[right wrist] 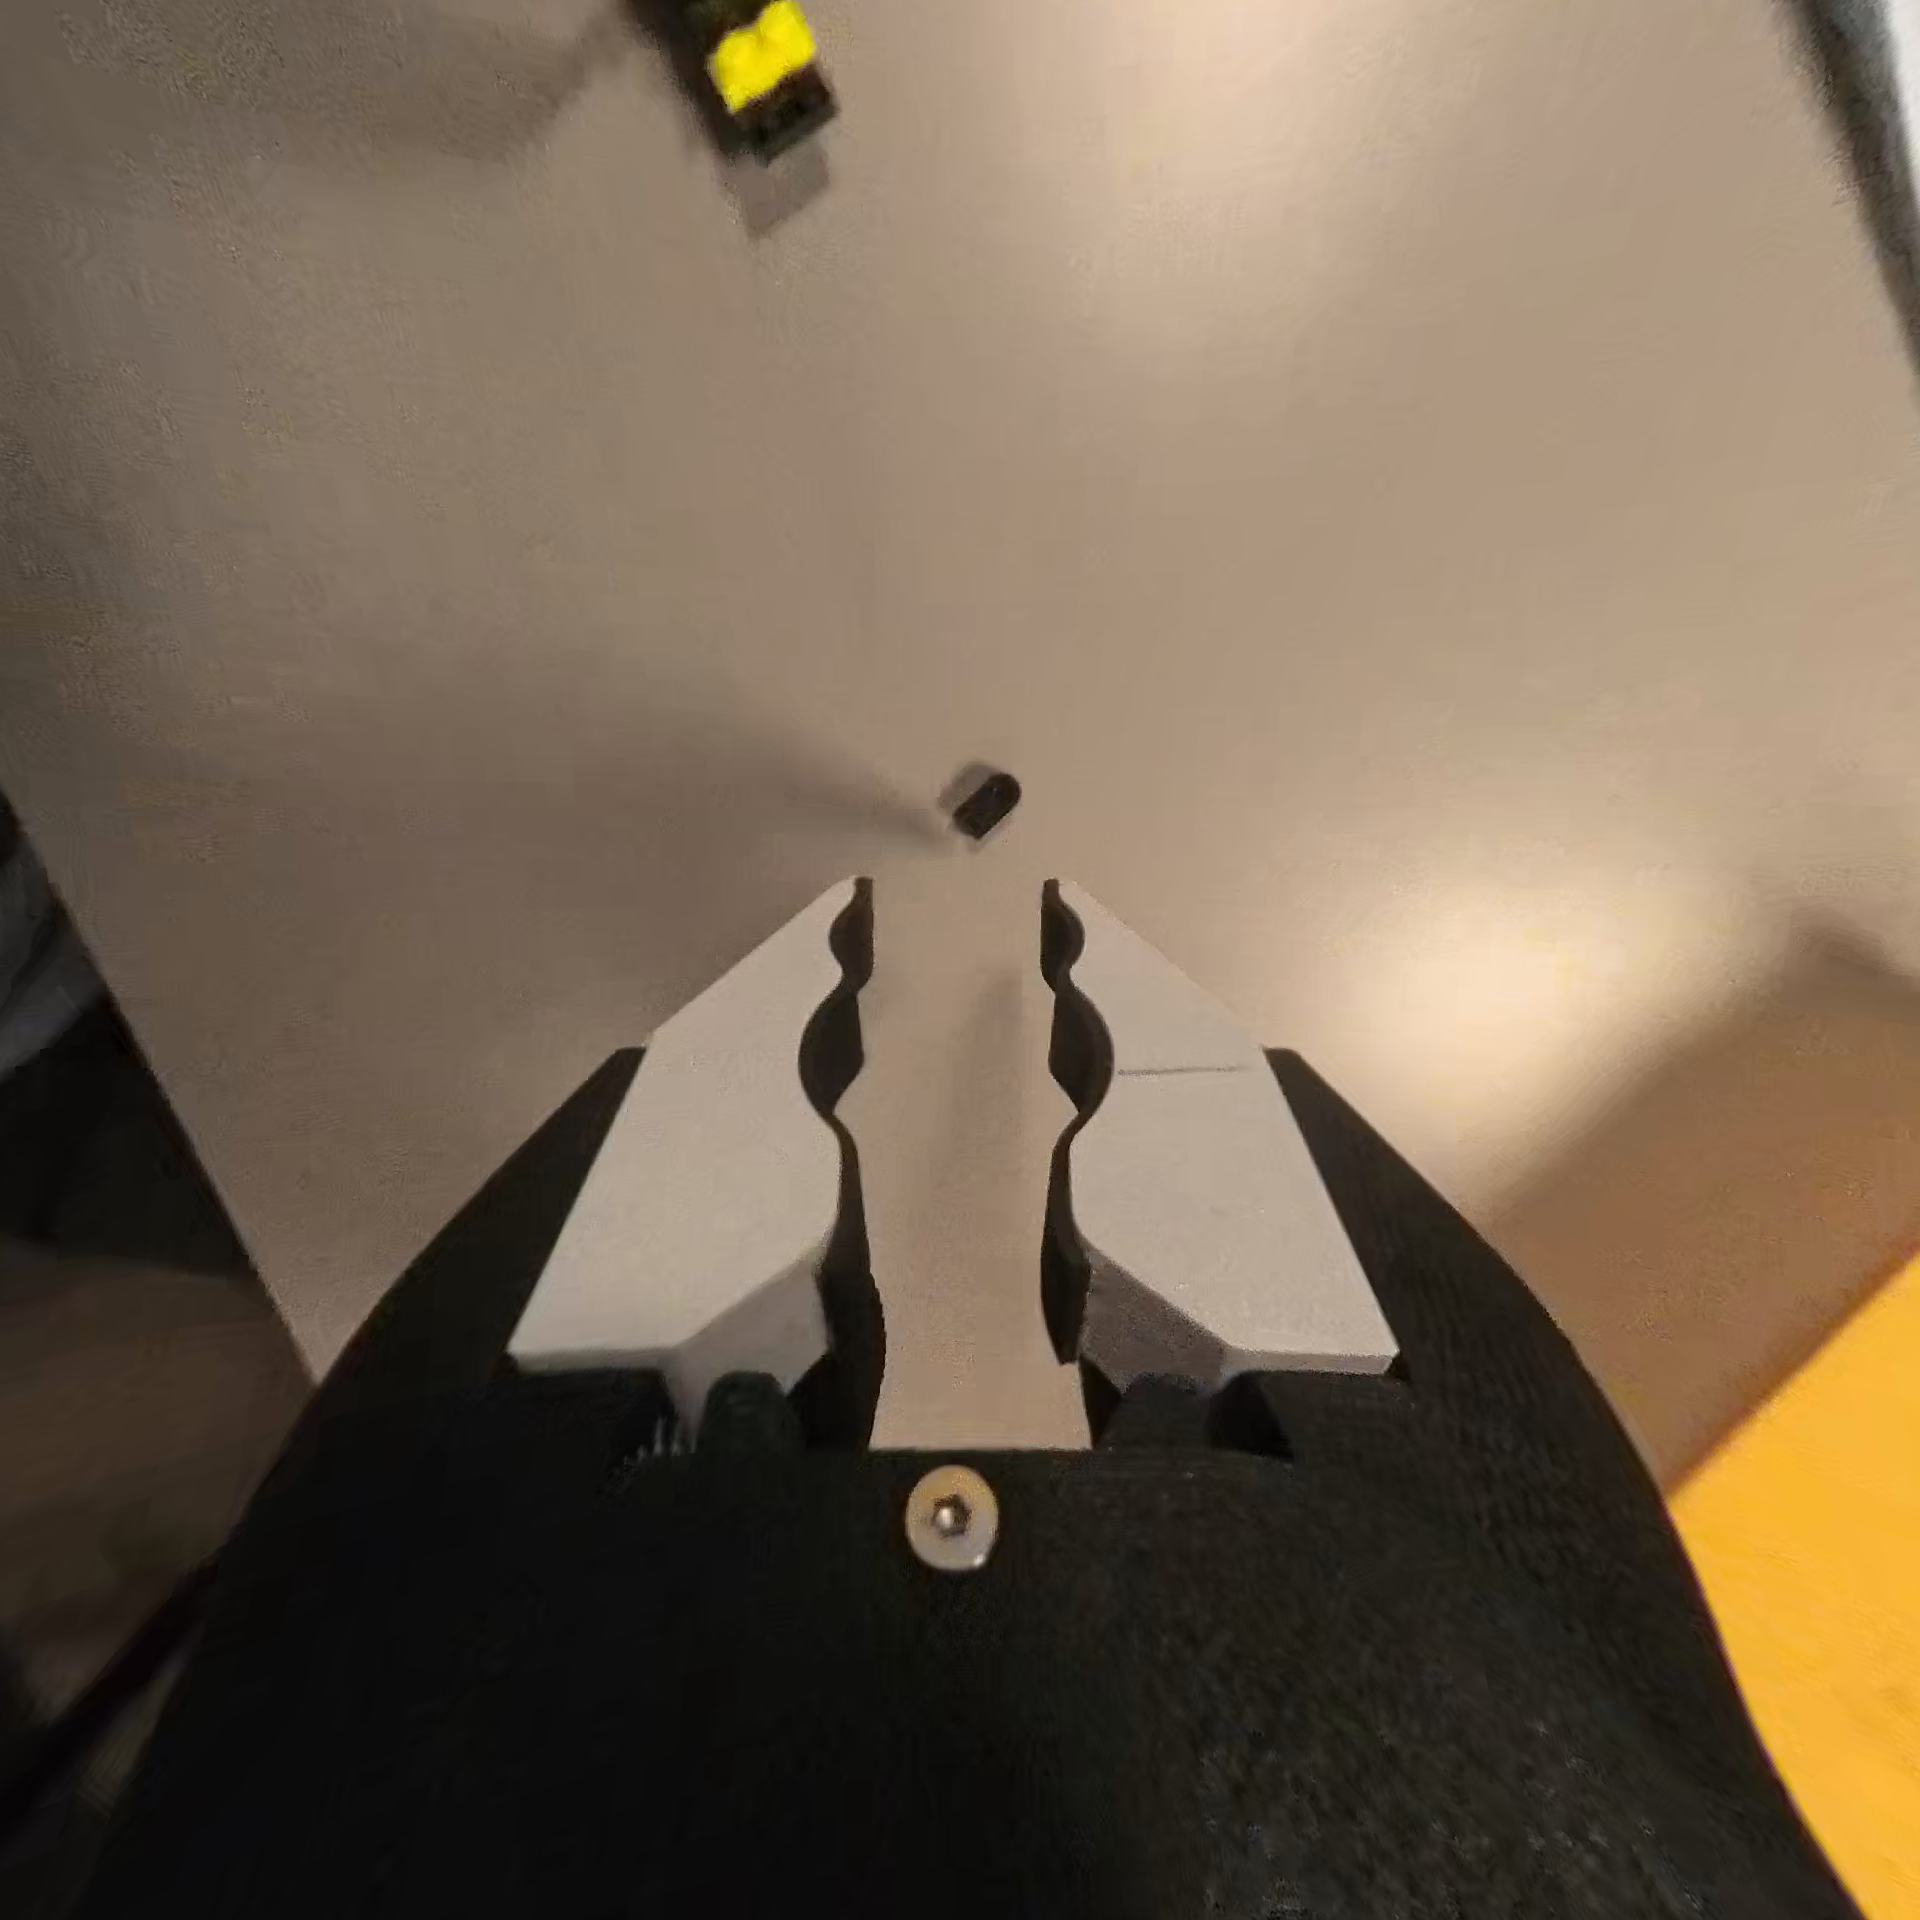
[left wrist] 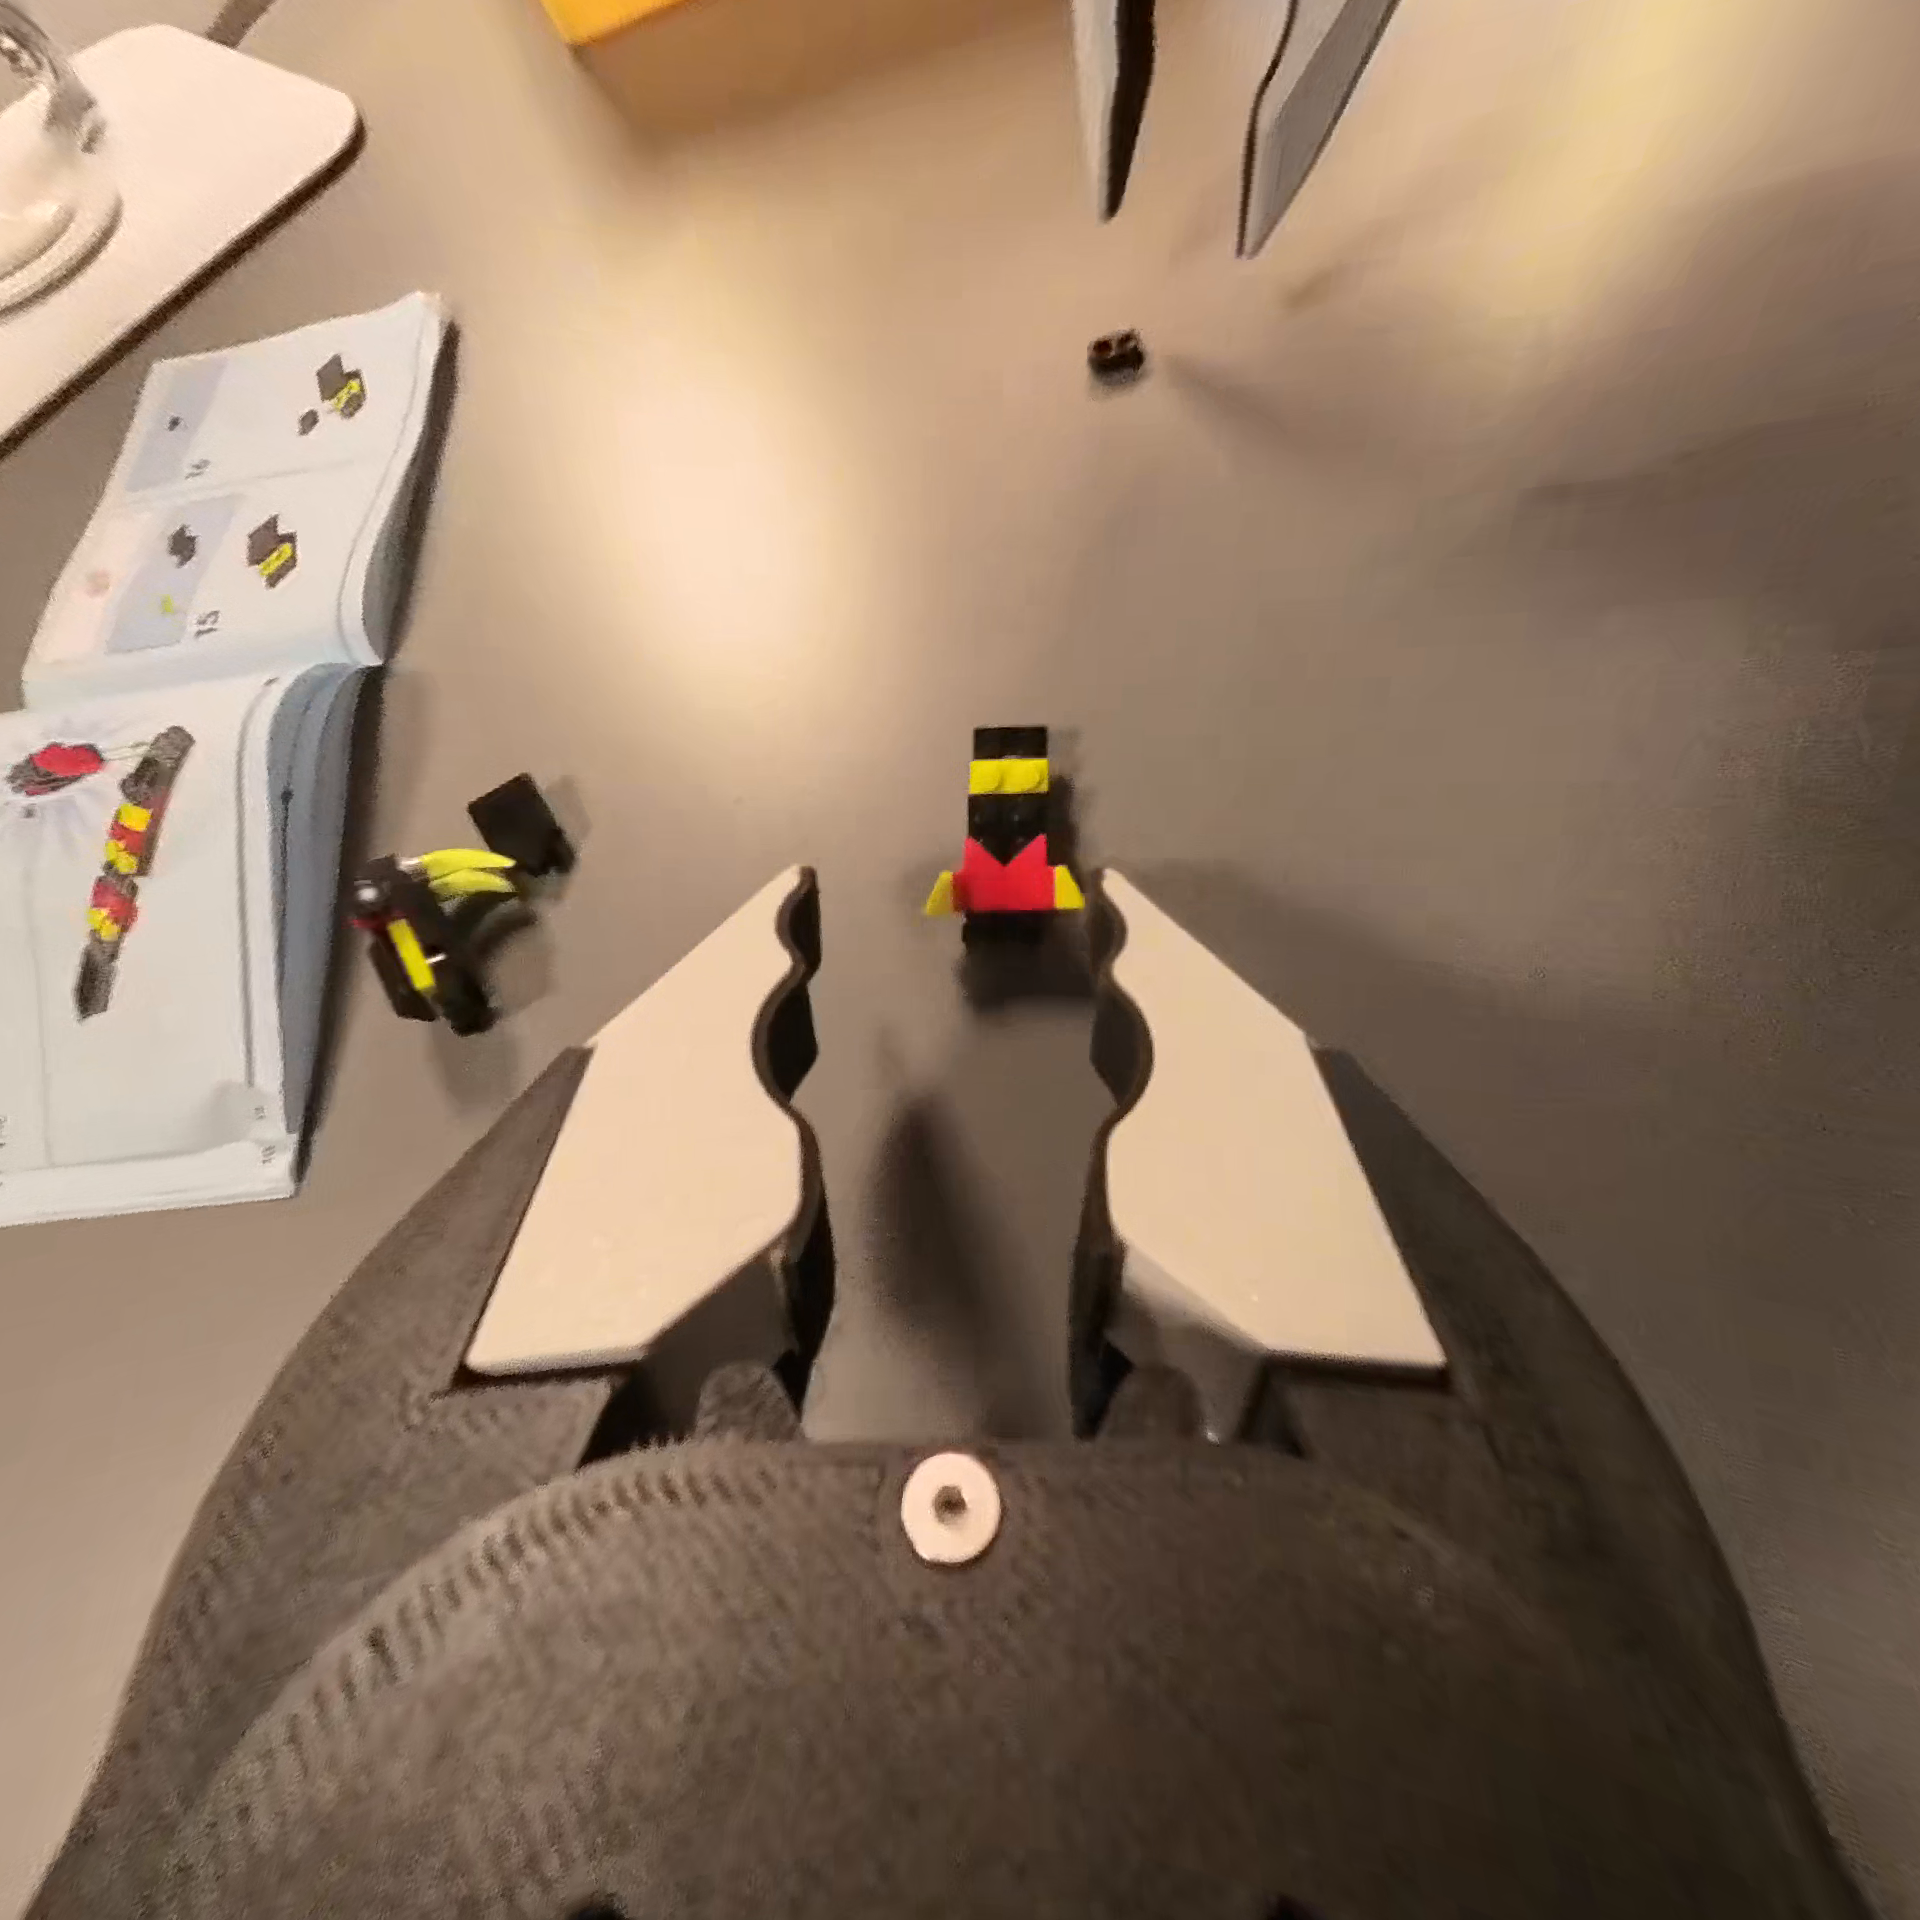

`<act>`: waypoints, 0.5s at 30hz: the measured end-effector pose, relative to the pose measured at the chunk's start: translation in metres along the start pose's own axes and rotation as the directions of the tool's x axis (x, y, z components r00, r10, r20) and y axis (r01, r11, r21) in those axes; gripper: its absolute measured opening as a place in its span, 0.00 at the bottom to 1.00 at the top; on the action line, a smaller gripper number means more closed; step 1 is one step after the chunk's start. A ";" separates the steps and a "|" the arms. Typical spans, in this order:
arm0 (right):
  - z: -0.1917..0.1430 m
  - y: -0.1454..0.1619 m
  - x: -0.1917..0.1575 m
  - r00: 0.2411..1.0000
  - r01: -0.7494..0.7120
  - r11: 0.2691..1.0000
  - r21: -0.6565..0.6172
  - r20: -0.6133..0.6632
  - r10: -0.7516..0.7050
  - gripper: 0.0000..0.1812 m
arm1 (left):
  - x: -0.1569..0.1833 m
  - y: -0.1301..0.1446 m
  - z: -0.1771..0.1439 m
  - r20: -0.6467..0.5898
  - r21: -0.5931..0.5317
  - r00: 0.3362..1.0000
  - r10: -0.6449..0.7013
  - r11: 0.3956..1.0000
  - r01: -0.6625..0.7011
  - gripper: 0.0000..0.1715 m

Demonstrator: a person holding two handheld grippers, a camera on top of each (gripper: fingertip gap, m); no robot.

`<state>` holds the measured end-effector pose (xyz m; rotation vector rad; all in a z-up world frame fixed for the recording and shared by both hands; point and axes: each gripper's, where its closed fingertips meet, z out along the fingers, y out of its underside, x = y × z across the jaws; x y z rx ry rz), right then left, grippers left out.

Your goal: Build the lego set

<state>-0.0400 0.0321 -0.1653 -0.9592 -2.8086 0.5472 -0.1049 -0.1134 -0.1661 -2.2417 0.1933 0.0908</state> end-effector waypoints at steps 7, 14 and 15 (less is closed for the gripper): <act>0.014 -0.007 0.001 0.940 -0.268 0.912 0.310 -0.125 0.318 0.15 | -0.007 -0.018 -0.002 0.063 0.069 0.998 -0.009 0.998 0.004 0.26; 0.023 -0.010 0.005 0.918 -0.276 0.897 0.345 -0.181 0.352 0.04 | -0.002 -0.032 0.001 -0.006 0.138 0.997 -0.081 0.987 0.081 0.26; 0.023 -0.012 0.006 0.927 -0.233 0.915 0.329 -0.209 0.311 0.04 | -0.002 -0.030 0.001 -0.005 0.131 0.997 -0.081 0.988 0.081 0.25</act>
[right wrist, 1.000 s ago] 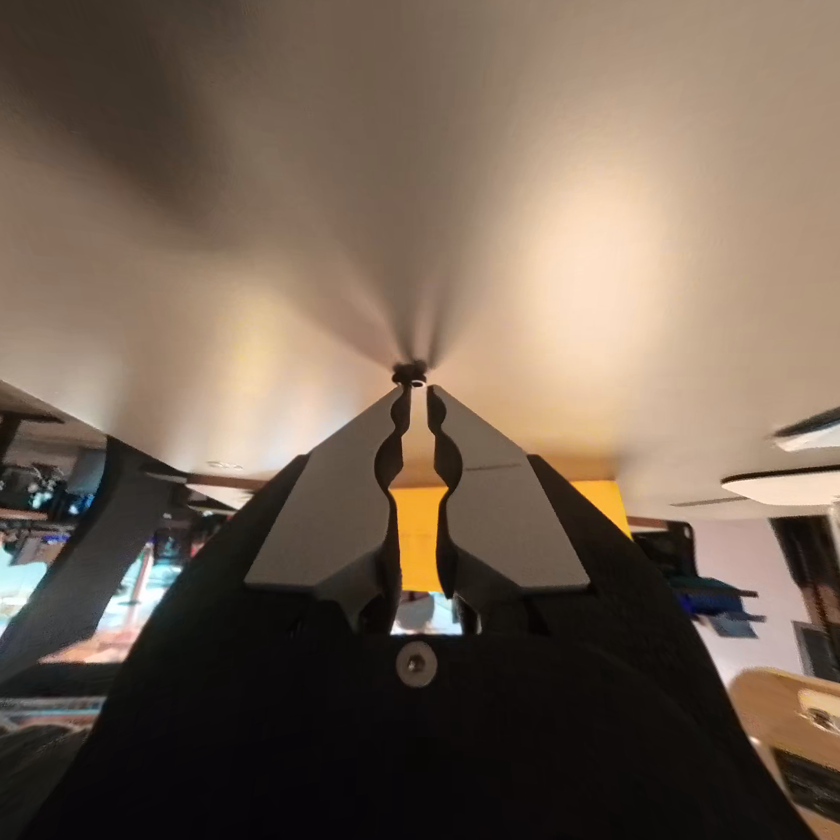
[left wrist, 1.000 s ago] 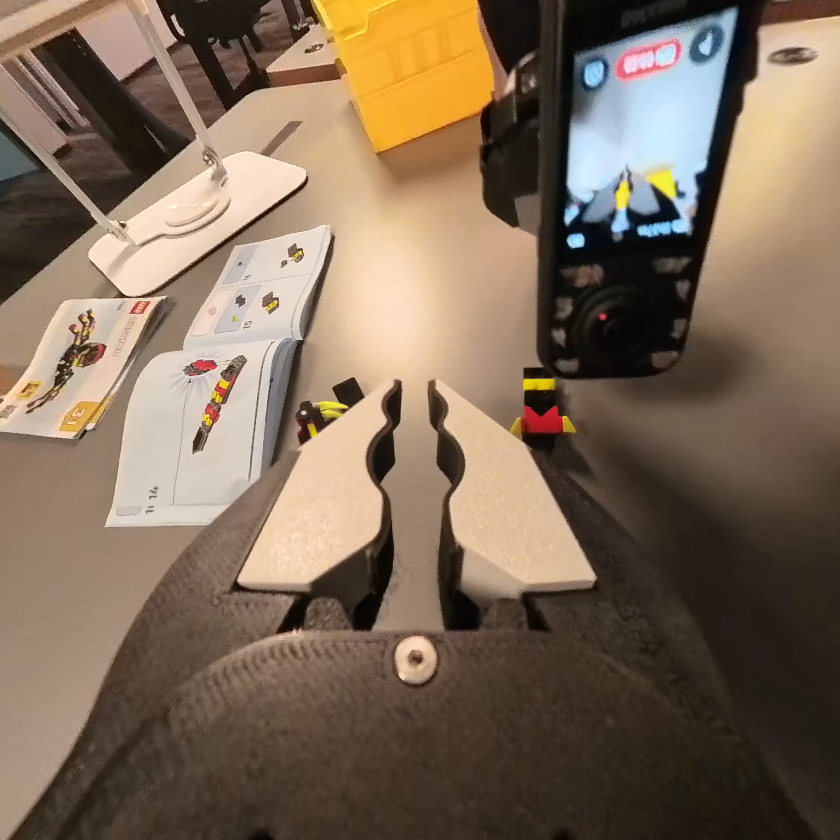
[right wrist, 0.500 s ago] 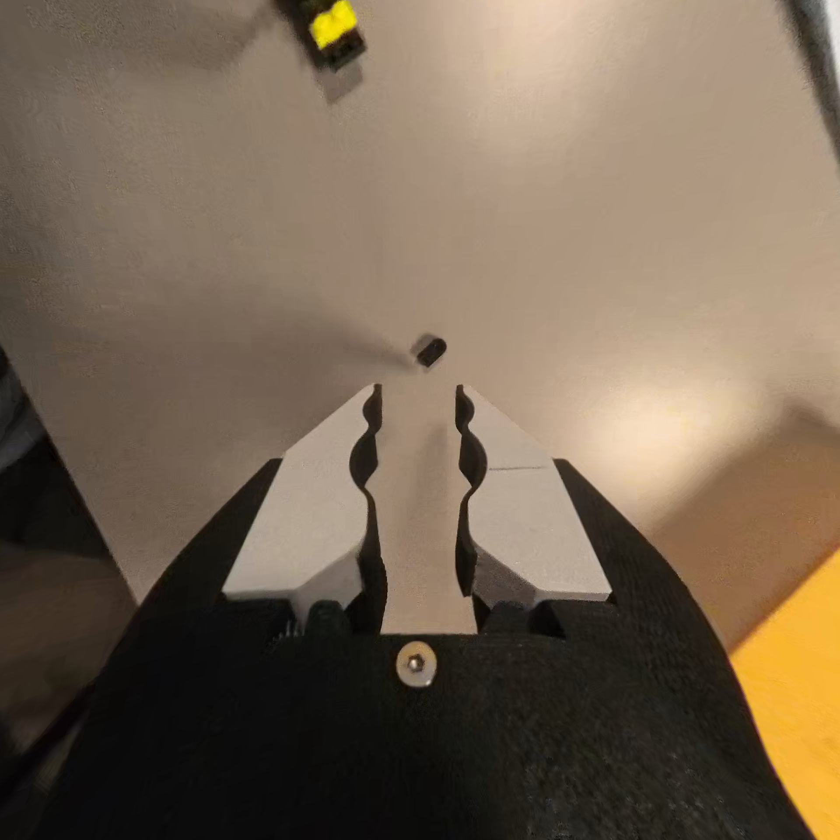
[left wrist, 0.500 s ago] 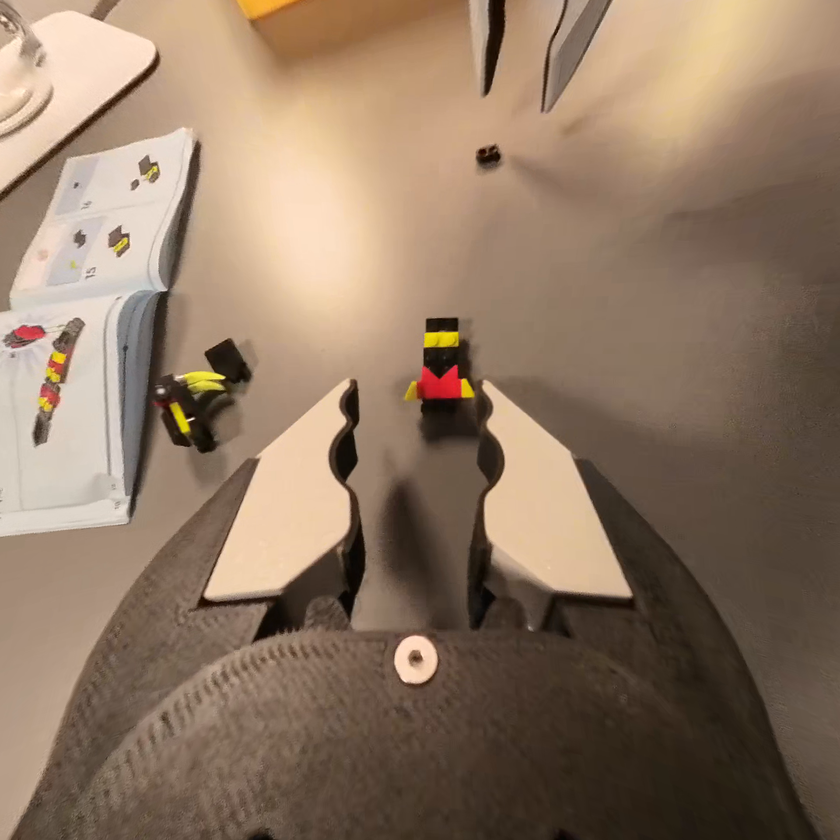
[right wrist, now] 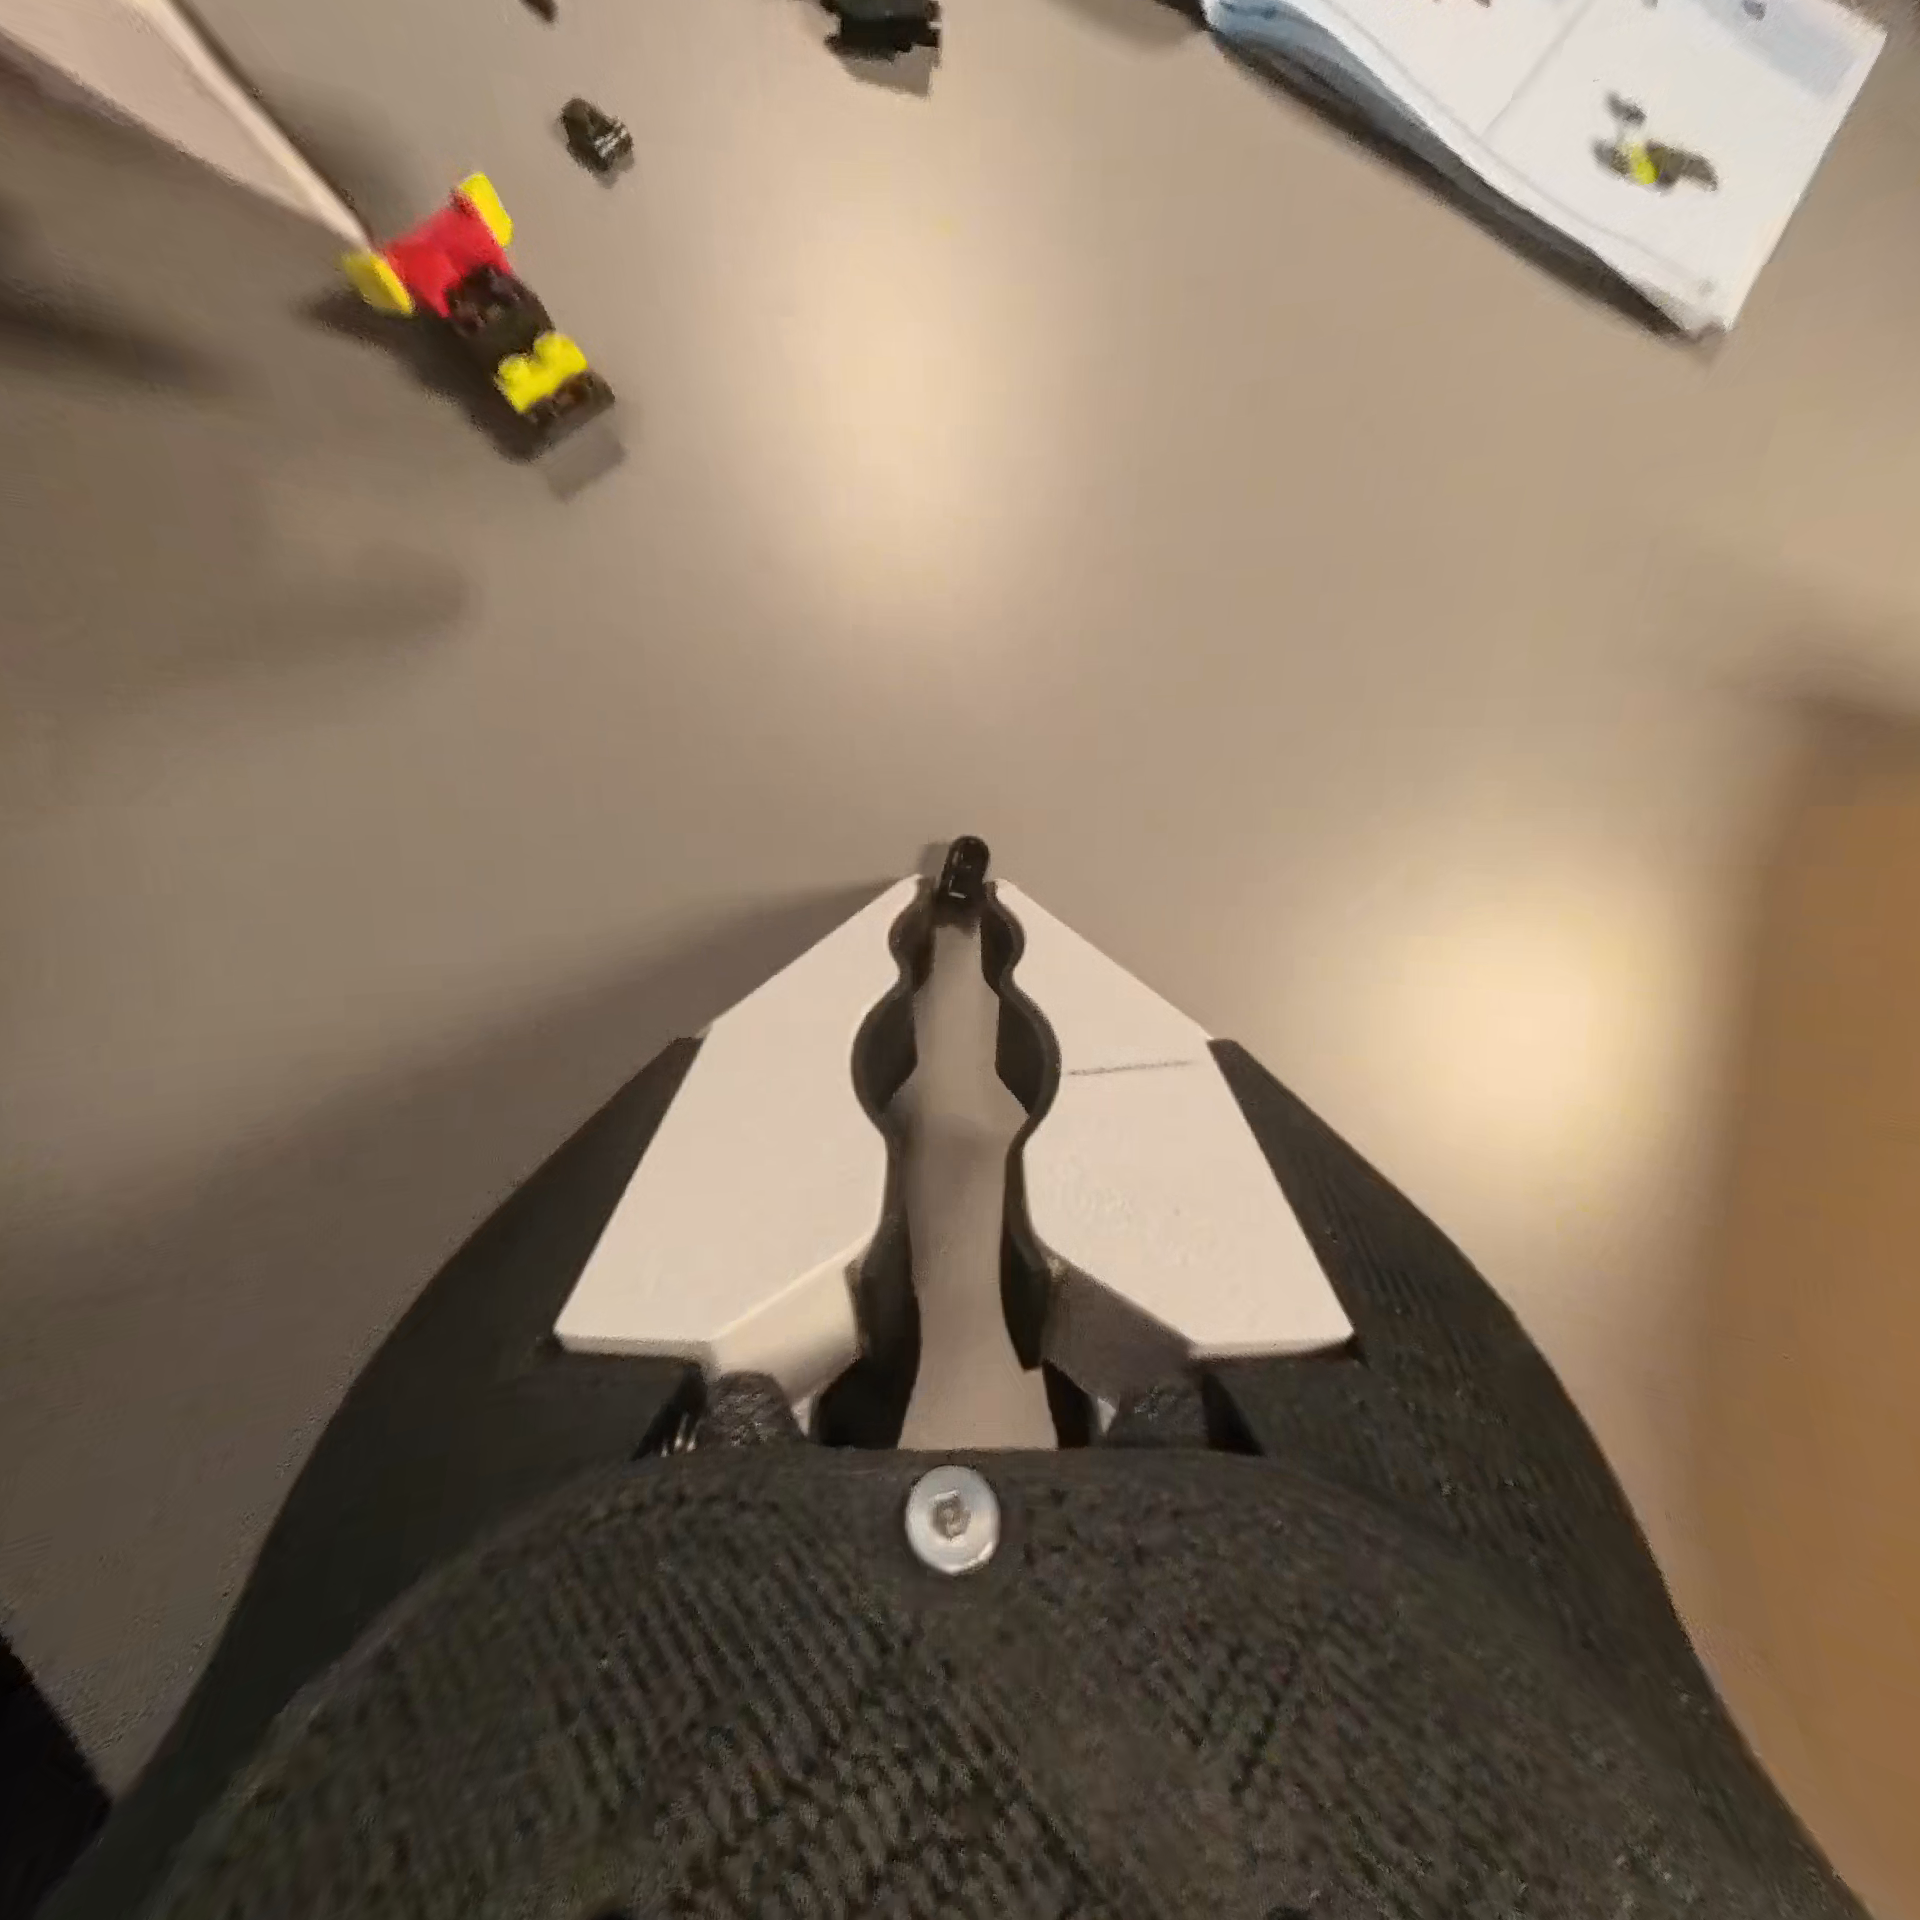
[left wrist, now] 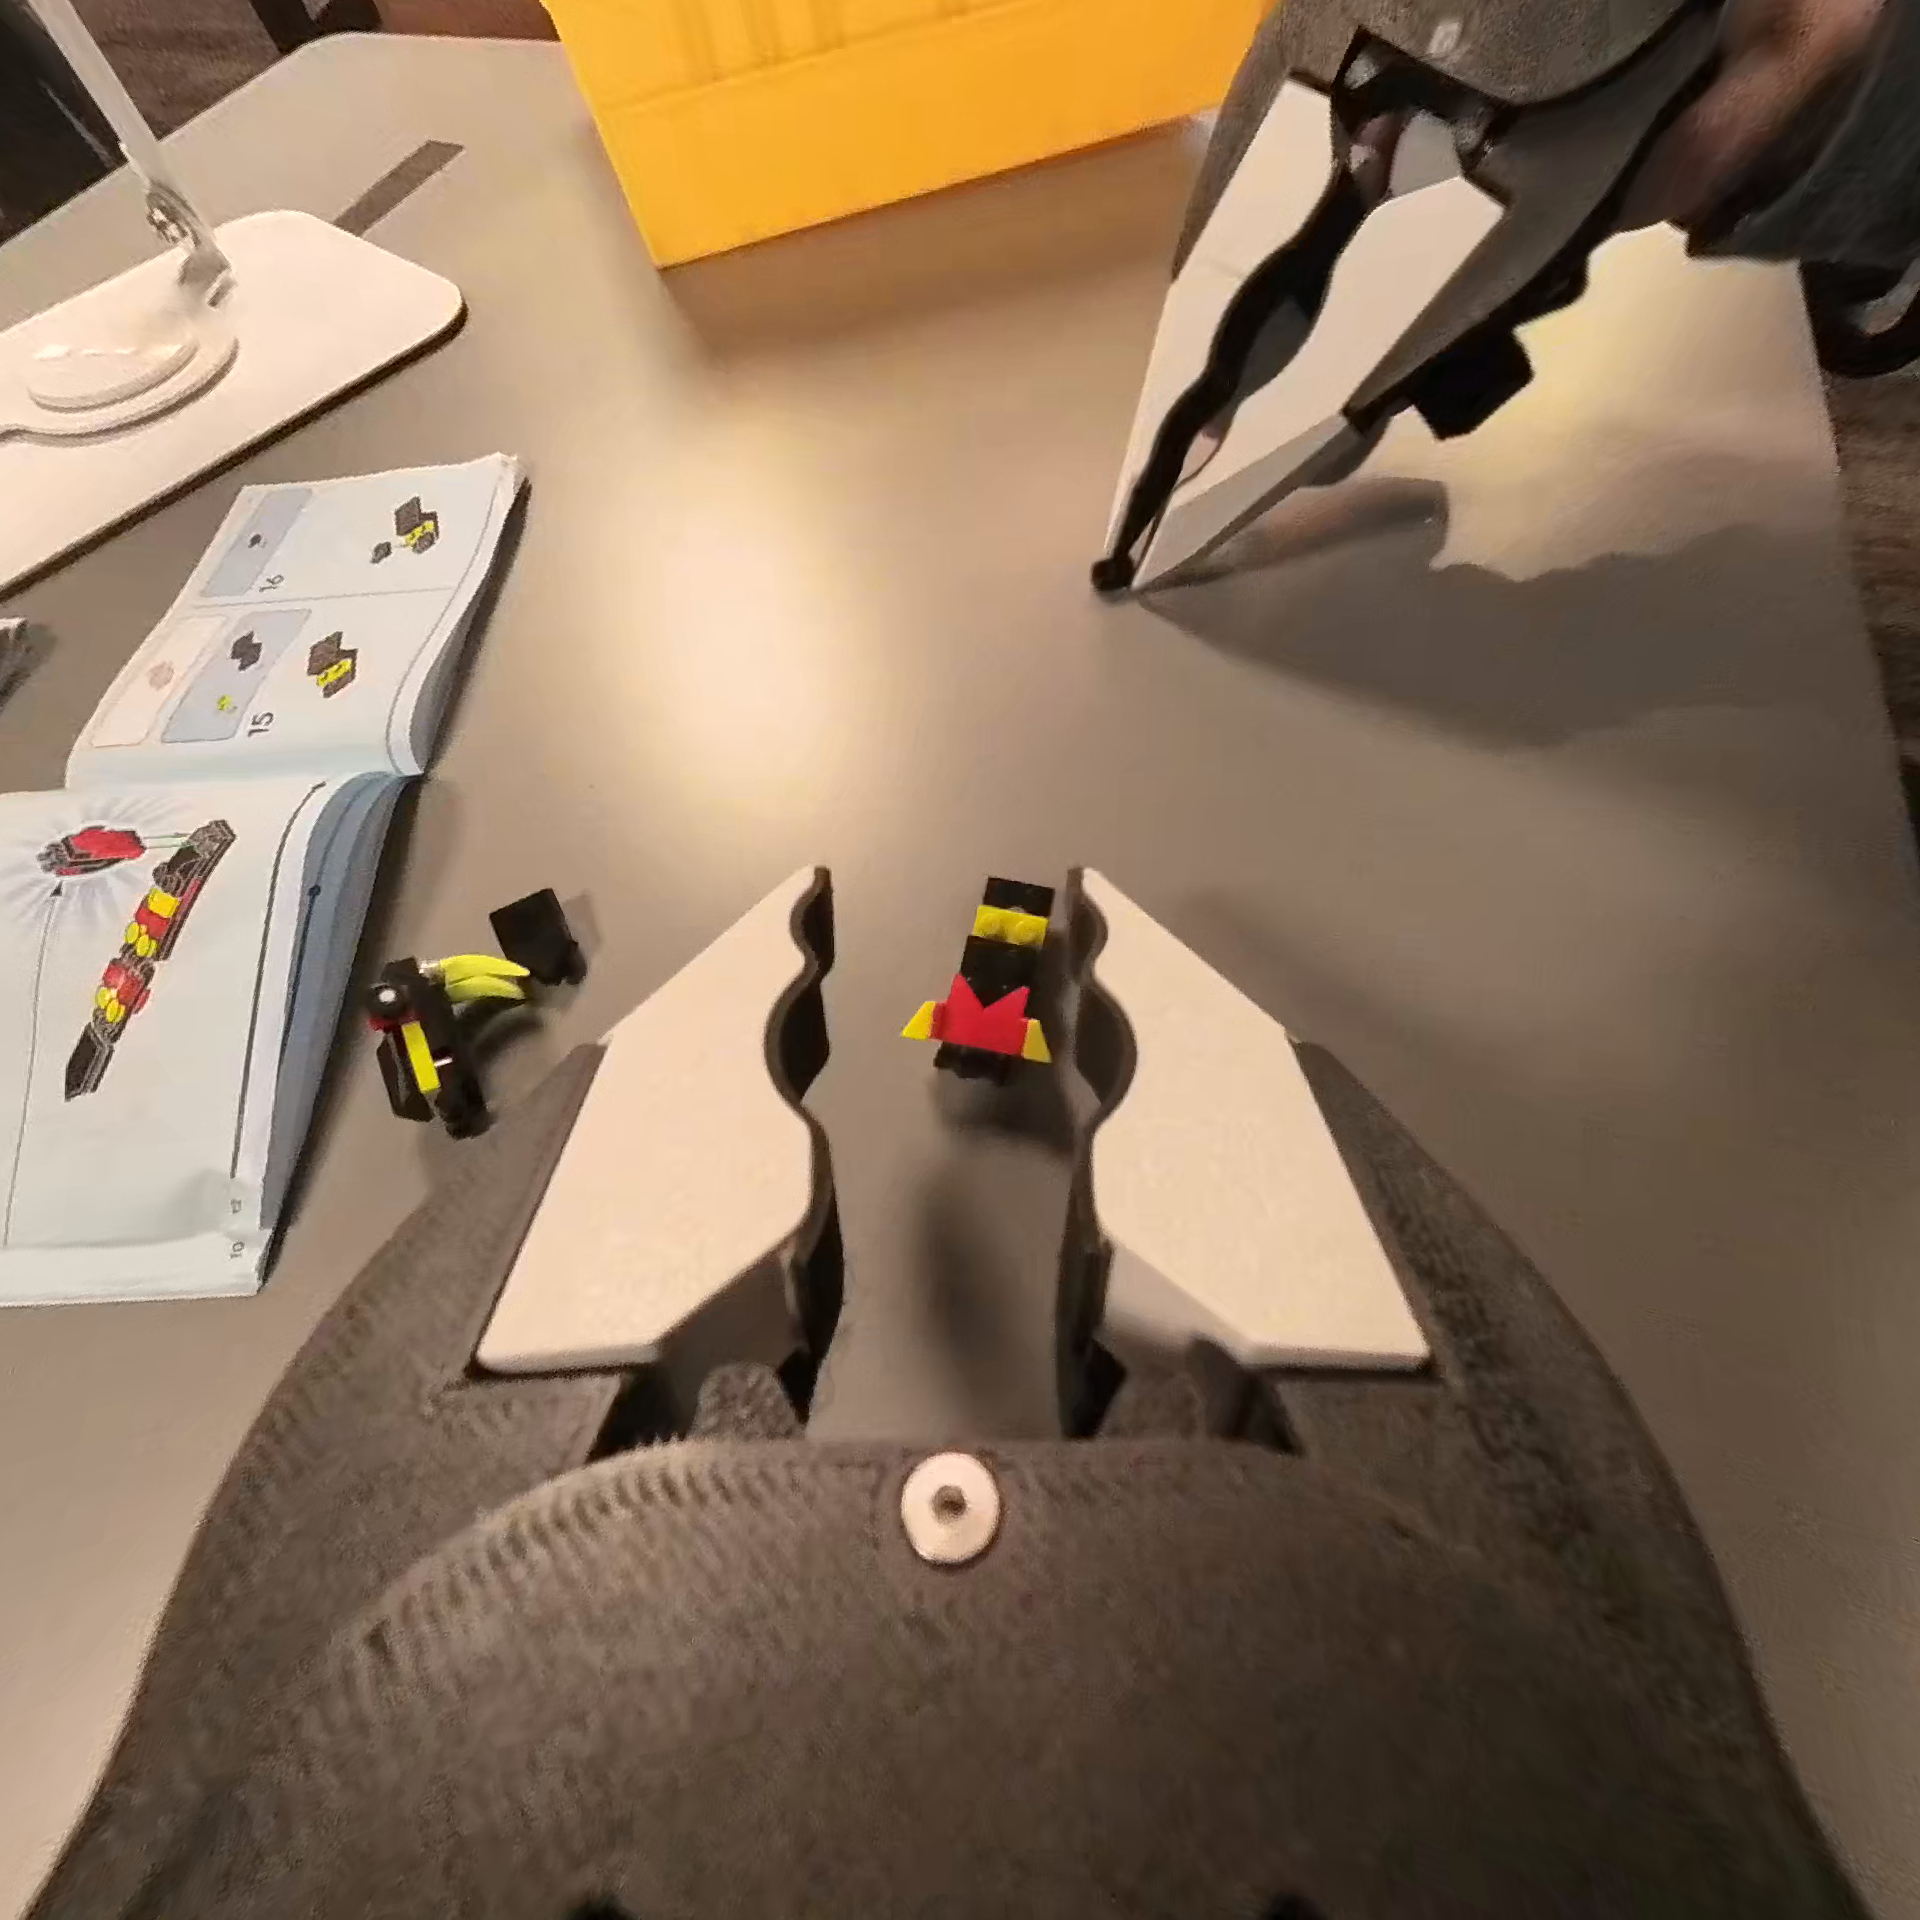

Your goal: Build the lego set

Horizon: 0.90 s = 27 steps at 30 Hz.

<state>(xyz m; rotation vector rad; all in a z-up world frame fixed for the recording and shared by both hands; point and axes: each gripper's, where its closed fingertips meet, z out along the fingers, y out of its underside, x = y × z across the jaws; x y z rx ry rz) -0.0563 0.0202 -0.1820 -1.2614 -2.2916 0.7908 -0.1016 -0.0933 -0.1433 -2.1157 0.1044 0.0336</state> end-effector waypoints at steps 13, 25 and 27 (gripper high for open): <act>-0.021 -0.083 -0.053 0.304 0.948 0.311 0.063 -0.457 -0.836 0.03 | 0.042 -0.044 0.023 -0.221 0.108 0.973 -0.071 0.989 0.097 0.14; -0.024 -0.087 -0.060 0.410 0.911 0.380 0.158 -0.439 -0.800 0.05 | 0.043 -0.048 0.015 -0.252 0.143 0.967 -0.047 0.986 0.085 0.02; -0.025 -0.083 -0.059 0.675 0.734 0.600 0.317 -0.252 -0.693 0.10 | 0.045 -0.043 0.016 -0.231 0.142 0.972 0.032 0.990 0.001 0.02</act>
